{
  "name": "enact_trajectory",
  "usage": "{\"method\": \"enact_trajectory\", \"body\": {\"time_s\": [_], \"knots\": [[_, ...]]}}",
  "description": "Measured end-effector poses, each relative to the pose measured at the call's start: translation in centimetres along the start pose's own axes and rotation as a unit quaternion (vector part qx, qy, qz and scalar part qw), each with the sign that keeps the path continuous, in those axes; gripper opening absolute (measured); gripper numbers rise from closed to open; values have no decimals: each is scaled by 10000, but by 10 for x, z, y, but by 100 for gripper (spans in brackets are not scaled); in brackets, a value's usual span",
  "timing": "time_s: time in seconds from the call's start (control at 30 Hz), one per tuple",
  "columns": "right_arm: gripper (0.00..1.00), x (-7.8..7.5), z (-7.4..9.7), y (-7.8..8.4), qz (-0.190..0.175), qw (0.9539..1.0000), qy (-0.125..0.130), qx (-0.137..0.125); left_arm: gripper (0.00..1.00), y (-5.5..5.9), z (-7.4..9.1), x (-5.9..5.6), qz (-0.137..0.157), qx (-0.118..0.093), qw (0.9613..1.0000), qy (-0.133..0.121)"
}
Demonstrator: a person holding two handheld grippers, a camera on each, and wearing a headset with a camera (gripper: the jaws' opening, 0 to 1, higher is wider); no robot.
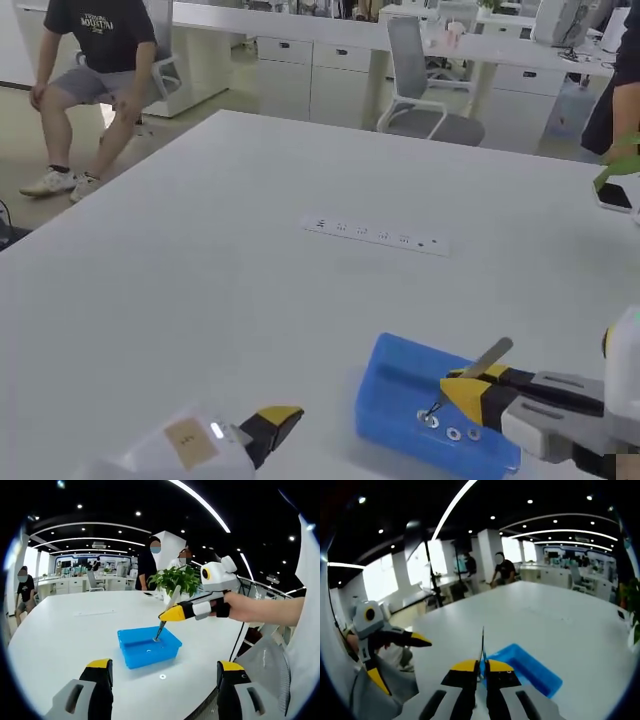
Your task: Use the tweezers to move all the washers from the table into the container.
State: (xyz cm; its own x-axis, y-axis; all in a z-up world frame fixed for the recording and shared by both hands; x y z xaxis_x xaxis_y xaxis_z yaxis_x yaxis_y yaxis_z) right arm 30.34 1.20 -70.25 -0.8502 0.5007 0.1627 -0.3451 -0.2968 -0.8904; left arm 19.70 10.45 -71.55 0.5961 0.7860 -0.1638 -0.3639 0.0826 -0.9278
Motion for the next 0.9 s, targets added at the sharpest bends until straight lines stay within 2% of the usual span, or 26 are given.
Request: {"method": "enact_trajectory", "body": {"time_s": [0.4, 0.53, 0.9], "knots": [[3, -24, -15, 0, -361, 9993, 70, 7, 87, -1, 1, 2, 4, -6, 10000, -19], [3, -30, -22, 2, -334, 9993, 88, 123, 87, 0, 3, 3, 9, -3, 10000, -41], [3, -38, -41, 11, -224, 9986, 94, 464, 87, 0, 5, 7, 25, -9, 9999, -98]]}}
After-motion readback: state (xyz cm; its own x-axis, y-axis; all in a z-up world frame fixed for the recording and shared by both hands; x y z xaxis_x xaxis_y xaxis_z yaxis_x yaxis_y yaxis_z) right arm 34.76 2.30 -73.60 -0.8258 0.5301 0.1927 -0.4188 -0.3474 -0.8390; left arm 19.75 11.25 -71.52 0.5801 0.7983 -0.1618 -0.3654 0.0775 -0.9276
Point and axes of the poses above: the centre of the closed fingertips' face, and the gripper's own axes: z roughly backward along the fingers, x roughly to its left, y roughly out of its underside, the point moved 3 cm from there along z, roughly backward along the fingers
